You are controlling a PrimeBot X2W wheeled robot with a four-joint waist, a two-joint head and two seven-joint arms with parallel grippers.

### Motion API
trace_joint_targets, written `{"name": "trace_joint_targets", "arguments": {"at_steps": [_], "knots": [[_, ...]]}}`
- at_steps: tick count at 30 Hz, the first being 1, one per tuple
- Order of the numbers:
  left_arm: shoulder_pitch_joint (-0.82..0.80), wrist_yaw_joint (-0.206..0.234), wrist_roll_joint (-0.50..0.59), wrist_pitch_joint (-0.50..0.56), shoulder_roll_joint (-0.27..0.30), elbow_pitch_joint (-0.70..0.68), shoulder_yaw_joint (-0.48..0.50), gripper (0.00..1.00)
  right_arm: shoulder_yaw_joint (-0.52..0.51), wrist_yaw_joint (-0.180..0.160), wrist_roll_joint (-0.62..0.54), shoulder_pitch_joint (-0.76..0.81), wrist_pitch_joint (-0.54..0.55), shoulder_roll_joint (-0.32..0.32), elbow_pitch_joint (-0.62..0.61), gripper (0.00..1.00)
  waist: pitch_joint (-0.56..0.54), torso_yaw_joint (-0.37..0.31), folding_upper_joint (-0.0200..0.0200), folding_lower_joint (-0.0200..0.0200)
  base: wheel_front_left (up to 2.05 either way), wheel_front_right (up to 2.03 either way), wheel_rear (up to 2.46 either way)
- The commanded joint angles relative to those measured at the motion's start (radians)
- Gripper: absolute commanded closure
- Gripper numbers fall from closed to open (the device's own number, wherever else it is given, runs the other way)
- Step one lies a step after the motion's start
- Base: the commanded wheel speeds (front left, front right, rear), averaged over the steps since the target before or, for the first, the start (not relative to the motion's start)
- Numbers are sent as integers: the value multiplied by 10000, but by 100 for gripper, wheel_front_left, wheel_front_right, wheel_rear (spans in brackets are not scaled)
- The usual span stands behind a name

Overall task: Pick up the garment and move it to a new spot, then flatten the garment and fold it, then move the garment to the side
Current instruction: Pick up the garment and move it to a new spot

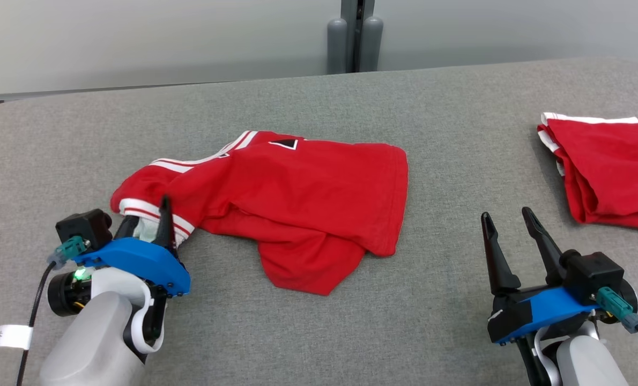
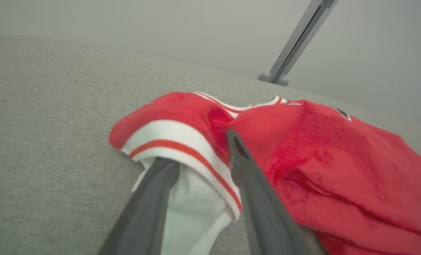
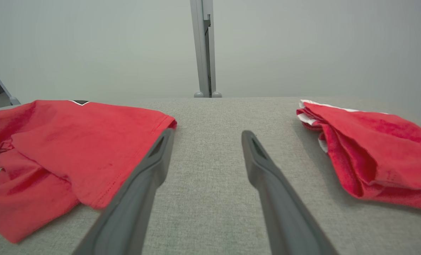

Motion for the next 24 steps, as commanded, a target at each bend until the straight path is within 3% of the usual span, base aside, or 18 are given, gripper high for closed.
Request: {"name": "trace_joint_targets", "arguments": {"at_steps": [1, 6, 10, 24], "knots": [[-79, -132, 7, -233, -63, 116, -24, 0, 2, 1, 16, -149, -66, -12, 68, 0, -60, 57, -1, -1, 0, 0, 0], [13, -322, 256, -687, -62, 152, -134, 0, 7, 1, 36, -131, -118, -11, 245, 0, -322, 184, -1, -1, 0, 0, 0], [436, -230, 446, -997, 63, -263, -1, 0, 1, 1, 40, -25, -157, -12, 374, 0, -597, 250, -1, -1, 0, 0, 0], [3856, 612, 1544, -1169, -256, -3385, 1296, 0, 279, 1, 280, 736, -382, -11, 774, 0, -1505, 516, -1, -1, 0, 0, 0]]}}
